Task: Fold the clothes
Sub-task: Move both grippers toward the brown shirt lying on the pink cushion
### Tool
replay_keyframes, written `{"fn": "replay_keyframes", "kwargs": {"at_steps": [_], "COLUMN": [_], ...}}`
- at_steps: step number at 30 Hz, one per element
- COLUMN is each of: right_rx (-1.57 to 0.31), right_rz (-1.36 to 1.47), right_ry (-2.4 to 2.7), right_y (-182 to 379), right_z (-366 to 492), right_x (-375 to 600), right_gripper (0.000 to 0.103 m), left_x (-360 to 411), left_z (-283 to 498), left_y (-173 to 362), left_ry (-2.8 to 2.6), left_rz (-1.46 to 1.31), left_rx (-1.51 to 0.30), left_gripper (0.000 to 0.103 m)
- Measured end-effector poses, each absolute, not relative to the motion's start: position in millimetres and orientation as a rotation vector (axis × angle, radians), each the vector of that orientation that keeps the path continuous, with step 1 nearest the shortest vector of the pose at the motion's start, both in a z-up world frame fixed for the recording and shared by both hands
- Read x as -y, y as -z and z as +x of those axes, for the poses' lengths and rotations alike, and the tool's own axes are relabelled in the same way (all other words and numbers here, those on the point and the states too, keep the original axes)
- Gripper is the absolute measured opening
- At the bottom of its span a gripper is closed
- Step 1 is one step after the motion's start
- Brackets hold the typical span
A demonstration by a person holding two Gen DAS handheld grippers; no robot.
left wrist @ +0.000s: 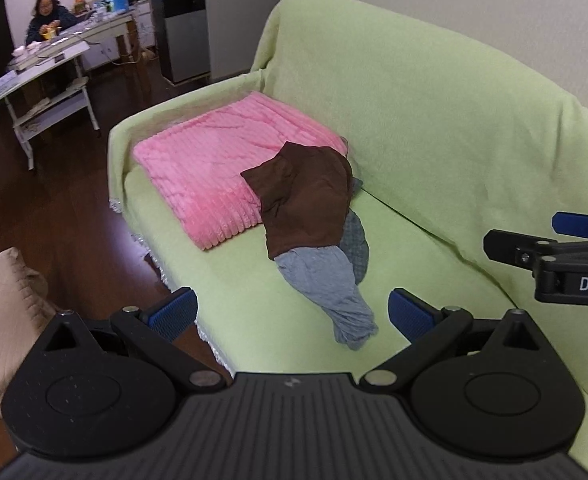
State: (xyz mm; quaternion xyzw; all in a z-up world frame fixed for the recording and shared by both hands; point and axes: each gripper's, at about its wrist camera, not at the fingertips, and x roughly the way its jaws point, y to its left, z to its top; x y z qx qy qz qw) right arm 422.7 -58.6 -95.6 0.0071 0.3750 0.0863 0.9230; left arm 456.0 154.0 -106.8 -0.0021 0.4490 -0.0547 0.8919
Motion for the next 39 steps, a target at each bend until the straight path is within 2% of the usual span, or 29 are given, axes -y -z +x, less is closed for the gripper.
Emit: {"fn": "replay_keyframes", "kwargs": {"at_steps": [4, 5, 15, 39], "right_rx": [-0.777, -0.784, -0.846, -0.973], "right_rz": [0.031, 0.027, 0.081, 0.103], "right_ry": [-0.121, -0.105, 0.009, -0.083], "right_y": [108.9, 111.6, 125.4, 197.1], "right_z": [458.8, 464.3, 515.1, 610.6], "right_x": [44.6, 37.2, 15.7, 31.2], "right_gripper": [0.102, 0.102, 0.102, 0.102], "left_x": [-183.0, -179.7, -202.1, -193.0], "left_z": [506.2, 514.2, 594.2, 661.2], "left_y": [136.4, 126.2, 157.0, 219.9], "left_ry": [0.193, 0.203, 0.307, 0.246], "left_rz": [0.029, 0.04, 0.085, 0.131], "left_rx": [-0.948, -0.959, -1.013, -1.163], "left_gripper": [0.102, 0.102, 0.102, 0.102]}}
